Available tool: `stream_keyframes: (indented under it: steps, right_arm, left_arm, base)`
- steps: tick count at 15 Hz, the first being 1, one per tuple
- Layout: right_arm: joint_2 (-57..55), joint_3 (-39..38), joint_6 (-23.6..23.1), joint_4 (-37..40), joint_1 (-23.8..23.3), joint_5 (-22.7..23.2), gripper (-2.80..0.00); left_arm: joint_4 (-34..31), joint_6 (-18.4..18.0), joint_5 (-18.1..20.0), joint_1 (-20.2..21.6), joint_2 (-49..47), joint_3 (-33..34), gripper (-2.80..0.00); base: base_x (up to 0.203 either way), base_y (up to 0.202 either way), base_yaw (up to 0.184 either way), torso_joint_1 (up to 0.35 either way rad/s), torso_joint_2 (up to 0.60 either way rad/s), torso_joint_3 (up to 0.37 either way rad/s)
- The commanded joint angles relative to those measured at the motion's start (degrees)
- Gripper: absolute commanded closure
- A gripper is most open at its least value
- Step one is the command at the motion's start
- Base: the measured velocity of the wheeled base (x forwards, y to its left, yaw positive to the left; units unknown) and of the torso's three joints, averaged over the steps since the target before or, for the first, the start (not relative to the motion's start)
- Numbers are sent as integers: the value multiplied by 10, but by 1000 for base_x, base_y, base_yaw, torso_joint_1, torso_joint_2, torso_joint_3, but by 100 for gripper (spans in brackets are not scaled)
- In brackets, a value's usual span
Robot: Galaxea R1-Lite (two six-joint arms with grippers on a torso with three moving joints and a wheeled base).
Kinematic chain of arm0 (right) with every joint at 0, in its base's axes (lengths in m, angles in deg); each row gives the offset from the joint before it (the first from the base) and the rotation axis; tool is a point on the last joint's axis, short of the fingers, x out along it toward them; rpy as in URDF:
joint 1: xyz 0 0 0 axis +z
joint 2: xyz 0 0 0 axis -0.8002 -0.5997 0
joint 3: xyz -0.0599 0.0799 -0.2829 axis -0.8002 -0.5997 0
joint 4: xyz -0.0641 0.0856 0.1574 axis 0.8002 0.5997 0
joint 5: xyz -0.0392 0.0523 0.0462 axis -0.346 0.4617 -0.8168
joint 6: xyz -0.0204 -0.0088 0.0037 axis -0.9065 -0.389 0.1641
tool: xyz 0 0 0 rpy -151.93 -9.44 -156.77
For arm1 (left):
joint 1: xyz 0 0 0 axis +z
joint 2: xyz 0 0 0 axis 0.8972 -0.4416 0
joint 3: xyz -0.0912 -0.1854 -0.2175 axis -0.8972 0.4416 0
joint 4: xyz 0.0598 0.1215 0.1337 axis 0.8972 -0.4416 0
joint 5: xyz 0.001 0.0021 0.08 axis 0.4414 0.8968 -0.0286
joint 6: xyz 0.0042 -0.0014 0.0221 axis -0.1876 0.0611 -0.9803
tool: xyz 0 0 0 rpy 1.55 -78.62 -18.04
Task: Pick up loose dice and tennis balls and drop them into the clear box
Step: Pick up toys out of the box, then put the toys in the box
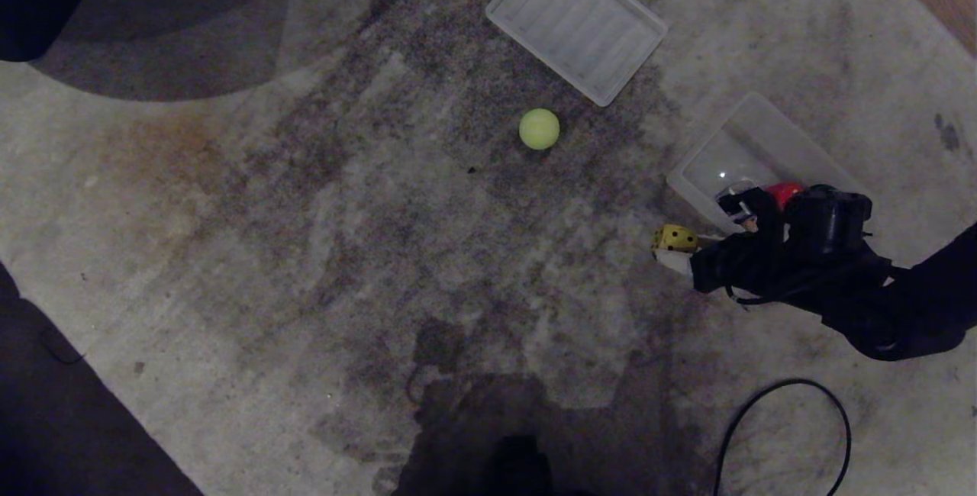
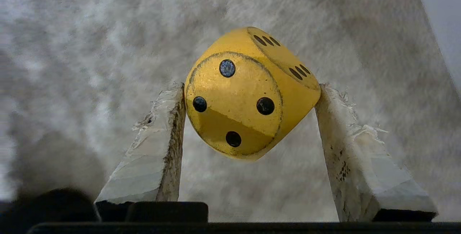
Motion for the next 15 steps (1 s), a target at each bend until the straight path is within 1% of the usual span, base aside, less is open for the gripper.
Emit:
stream_keyframes:
  steps: [1, 3, 6, 8, 10, 11, 12, 15]
  right_arm:
    - [62, -15, 16, 25, -3, 1, 0]
    - [110, -30, 46, 65, -6, 0, 0]
    - [196, -50, 84, 146, -17, 0, 0]
    - [263, -56, 106, 226, -24, -13, 0]
    - [344, -62, 129, 325, -27, -27, 0]
    - [381, -69, 137, 357, -27, -31, 0]
    - [420, -84, 143, 379, -28, -35, 0]
    - [521, -148, 151, 428, -28, -68, 0]
  left_arm:
    - [0, 0, 0, 0, -1, 1, 0]
    - [0, 0, 0, 0, -1, 1, 0]
    - [0, 0, 0, 0, -1, 1, 0]
    - [0, 0, 0, 0, -1, 1, 0]
    - [0, 0, 0, 0, -1, 1, 0]
    - [0, 0, 0, 0, -1, 1, 0]
    - [0, 0, 0, 0, -1, 1, 0]
    - [0, 0, 0, 0, -1, 1, 0]
  base:
    - [0, 0, 0, 0, 0, 0]
    - [0, 0, 0, 0, 0, 0]
    - [0, 0, 0, 0, 0, 0]
    - [0, 0, 0, 0, 0, 0]
    - [0, 0, 0, 0, 0, 0]
    - [0, 0, 0, 0, 0, 0]
    - [0, 0, 0, 0, 0, 0]
    - [0, 0, 0, 0, 0, 0]
